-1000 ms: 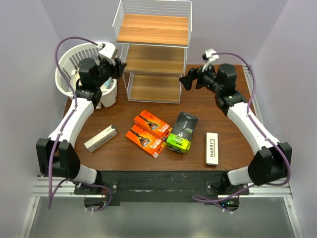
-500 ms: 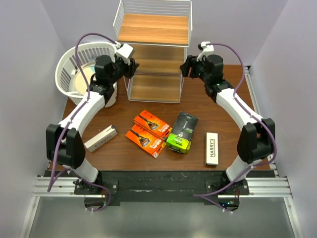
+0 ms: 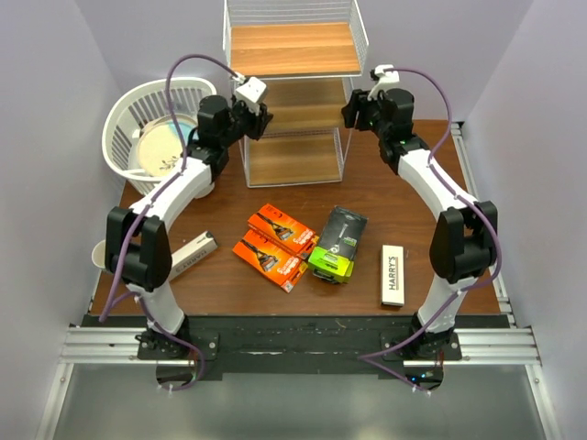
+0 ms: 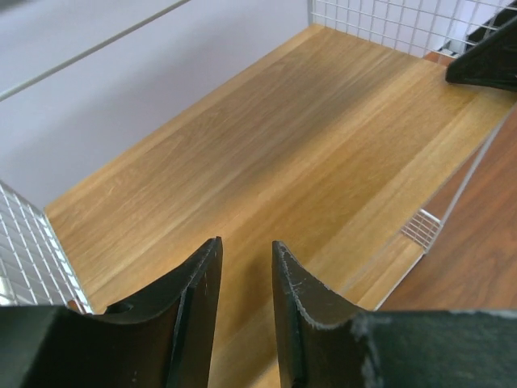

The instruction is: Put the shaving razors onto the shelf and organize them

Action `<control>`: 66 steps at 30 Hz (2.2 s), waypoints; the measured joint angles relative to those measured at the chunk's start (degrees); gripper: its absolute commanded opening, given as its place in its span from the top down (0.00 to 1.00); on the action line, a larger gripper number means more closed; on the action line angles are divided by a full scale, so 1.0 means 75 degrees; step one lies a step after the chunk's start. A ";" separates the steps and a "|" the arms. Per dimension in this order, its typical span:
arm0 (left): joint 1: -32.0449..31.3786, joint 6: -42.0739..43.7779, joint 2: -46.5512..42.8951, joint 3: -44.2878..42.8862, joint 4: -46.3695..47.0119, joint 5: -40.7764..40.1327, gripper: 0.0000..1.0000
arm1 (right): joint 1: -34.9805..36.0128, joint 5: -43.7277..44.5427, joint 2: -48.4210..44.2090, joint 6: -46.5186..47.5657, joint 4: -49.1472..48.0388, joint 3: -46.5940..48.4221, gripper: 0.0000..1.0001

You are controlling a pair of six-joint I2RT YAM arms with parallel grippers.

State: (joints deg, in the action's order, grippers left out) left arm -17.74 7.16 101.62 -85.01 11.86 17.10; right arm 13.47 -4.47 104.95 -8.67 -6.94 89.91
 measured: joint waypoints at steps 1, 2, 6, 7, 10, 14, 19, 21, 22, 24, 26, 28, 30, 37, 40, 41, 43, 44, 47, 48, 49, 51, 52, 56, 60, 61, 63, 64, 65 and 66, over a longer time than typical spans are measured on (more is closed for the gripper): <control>-0.0041 0.0017 0.0157 -0.0149 0.0038 -0.0026 0.64 | -0.0023 0.0020 0.0067 0.0029 -0.0020 0.0044 0.42; -0.0064 0.0061 0.0294 -0.0280 0.0047 -0.0090 0.64 | -0.0047 0.0041 0.0105 0.0058 -0.0047 0.0064 0.42; -0.0122 0.0146 0.0691 -0.0694 0.0108 -0.0184 0.64 | -0.0146 0.0047 0.0201 0.0102 -0.0181 0.0099 0.43; -0.0143 0.0169 0.0764 -0.0772 0.0119 -0.0210 0.64 | -0.0169 0.0052 0.0201 0.0105 -0.0192 0.0099 0.43; -0.0210 0.0236 0.0930 -0.0883 0.0140 -0.0353 0.64 | -0.0239 0.0052 0.0201 0.0137 -0.0192 0.0099 0.42; -0.0271 0.0364 0.1014 -0.0886 0.0134 -0.0548 0.44 | -0.0312 0.0070 0.0198 0.0210 -0.0195 0.0093 0.25; -0.0391 0.0309 0.0854 -0.0664 0.0210 -0.0583 0.26 | -0.0466 0.0052 -0.0187 0.0370 -0.0137 -0.0315 0.01; -0.0440 0.0245 0.0463 -0.0219 0.0254 -0.0493 0.19 | -0.0527 0.0032 -0.0580 0.0385 0.0020 -0.0629 0.01; -0.0490 0.0149 0.0198 0.0041 0.0224 -0.0472 0.18 | -0.0522 0.0023 -0.0857 0.0388 0.0169 -0.0851 0.01; -0.0539 0.0058 -0.0507 0.0632 -0.0052 -0.0717 0.14 | -0.0487 0.0064 -0.1434 0.0373 0.0498 -0.1244 0.01; -0.0449 -0.0125 -0.1402 0.1265 -0.0402 -0.0935 0.12 | -0.0519 0.0102 -0.2142 0.0347 0.0994 -0.1661 0.01; -0.0332 -0.0335 -0.2422 0.1967 -0.0580 -0.1067 0.02 | -0.0571 0.0122 -0.2932 0.0271 0.1521 -0.2104 0.01; -0.0236 -0.0513 -0.3488 0.2760 -0.0717 -0.0912 0.00 | -0.0621 0.0125 -0.3707 0.0079 0.2261 -0.2544 0.01; -0.0323 -0.1585 -0.4205 0.4785 -0.0758 0.0912 0.00 | -0.0641 -0.0764 -0.5001 -0.0787 0.4217 -0.4354 0.01; -0.0452 -0.2352 -0.3809 0.5537 -0.0463 0.1582 0.00 | -0.0641 -0.1411 -0.5004 -0.1081 0.4680 -0.4957 0.01; -0.0560 -0.2646 -0.3608 0.5776 -0.0370 0.1880 0.00 | -0.0641 -0.1614 -0.5004 -0.1154 0.4835 -0.5126 0.01; -0.0825 -0.3005 -0.3281 0.5916 -0.0233 0.2264 0.00 | -0.0641 -0.1990 -0.5004 -0.1282 0.4986 -0.5368 0.01; -0.0997 -0.3177 -0.3101 0.5925 -0.0122 0.2498 0.00 | -0.0641 -0.2177 -0.5004 -0.1326 0.4986 -0.5450 0.01; -0.1533 -0.3663 -0.2634 0.5901 0.0484 0.2973 0.00 | -0.0641 -0.2806 -0.5004 -0.1486 0.4841 -0.5729 0.05; -0.1711 -0.3786 -0.2474 0.5843 0.0644 0.3066 0.00 | -0.0641 -0.2996 -0.5001 -0.1539 0.4741 -0.5829 0.06; -0.1848 -0.3891 -0.2314 0.5764 0.0761 0.3110 0.00 | -0.0641 -0.3171 -0.4992 -0.1594 0.4639 -0.5919 0.07; -0.2124 -0.4100 -0.1824 0.5455 0.1011 0.3212 0.00 | -0.0638 -0.3398 -0.4963 -0.1711 0.4468 -0.6047 0.11; -0.2221 -0.4234 -0.1582 0.5298 0.1131 0.3232 0.00 | -0.0641 -0.3500 -0.4916 -0.1766 0.4348 -0.6091 0.13; -0.2439 -0.4715 -0.0662 0.4733 0.1504 0.3287 0.00 | -0.0641 -0.3768 -0.4622 -0.2025 0.3762 -0.6239 0.29; -0.2471 -0.5097 -0.0105 0.4421 0.1667 0.3290 0.01 | -0.0641 -0.3995 -0.4287 -0.2328 0.3203 -0.6385 0.37; -0.2477 -0.5149 -0.0026 0.4380 0.1682 0.3290 0.02 | -0.0641 -0.4048 -0.4199 -0.2396 0.3083 -0.6414 0.39; -0.2483 -0.5269 0.0061 0.4363 0.1699 0.3293 0.02 | -0.0650 -0.4188 -0.4022 -0.2512 0.2876 -0.6429 0.41; -0.2489 -0.5304 0.0076 0.4363 0.1702 0.3293 0.03 | -0.0650 -0.4275 -0.3908 -0.2582 0.2739 -0.6429 0.41; -0.2489 -0.5365 0.0079 0.4363 0.1716 0.3296 0.03 | -0.0647 -0.4360 -0.3789 -0.2661 0.2591 -0.6429 0.42; -0.2489 -0.5426 0.0079 0.4377 0.1737 0.3290 0.04 | -0.0650 -0.4433 -0.3681 -0.2736 0.2480 -0.6429 0.42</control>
State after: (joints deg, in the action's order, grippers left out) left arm -36.40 -33.54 102.21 -52.18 24.88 41.78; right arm 8.60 -37.71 77.34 -29.19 11.66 41.69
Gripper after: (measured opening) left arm 0.979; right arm 0.592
